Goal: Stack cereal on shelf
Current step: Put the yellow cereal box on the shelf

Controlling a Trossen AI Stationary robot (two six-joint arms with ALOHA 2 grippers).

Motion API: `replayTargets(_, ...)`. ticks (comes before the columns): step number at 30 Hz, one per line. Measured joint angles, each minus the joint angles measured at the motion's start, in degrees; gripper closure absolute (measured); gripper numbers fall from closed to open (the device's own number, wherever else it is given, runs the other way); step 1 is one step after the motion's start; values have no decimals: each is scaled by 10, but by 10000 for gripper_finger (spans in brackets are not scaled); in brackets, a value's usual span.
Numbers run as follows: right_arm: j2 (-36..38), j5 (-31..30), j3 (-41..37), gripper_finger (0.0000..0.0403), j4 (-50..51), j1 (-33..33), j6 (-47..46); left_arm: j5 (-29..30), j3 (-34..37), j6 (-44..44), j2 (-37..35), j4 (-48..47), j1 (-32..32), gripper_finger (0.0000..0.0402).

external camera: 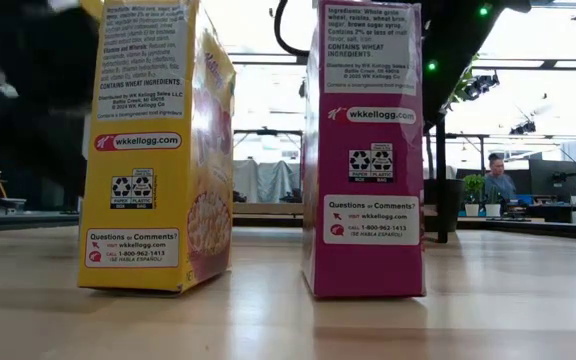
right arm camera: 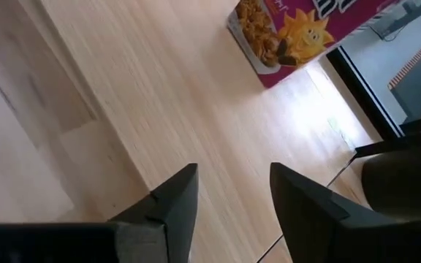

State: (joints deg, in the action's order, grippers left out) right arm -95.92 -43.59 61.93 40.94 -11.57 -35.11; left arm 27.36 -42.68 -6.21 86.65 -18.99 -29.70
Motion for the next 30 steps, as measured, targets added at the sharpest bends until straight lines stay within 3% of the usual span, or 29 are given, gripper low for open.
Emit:
replayTargets(3,0,0,0,240,-10,0,5,37,0,-4,24,1,1,152)
replayTargets(9,0,1,0,240,-46,0,26,33,0,9,33,-3,1,178)
replayTargets(12,0,1,0,240,-65,0,39,33,0,10,33,-7,1,233)
replayTargets(16,-1,3,7,240,-75,0,44,31,0,15,33,-12,1,356)
replayTargets(18,-1,4,13,240,-81,0,52,30,0,25,33,-12,1,387)
replayTargets(24,-1,6,30,240,-96,-1,71,27,0,45,27,-11,-1,397)
replayTargets(30,-1,5,47,240,-110,-4,109,24,-33,69,-29,-42,-22,399)
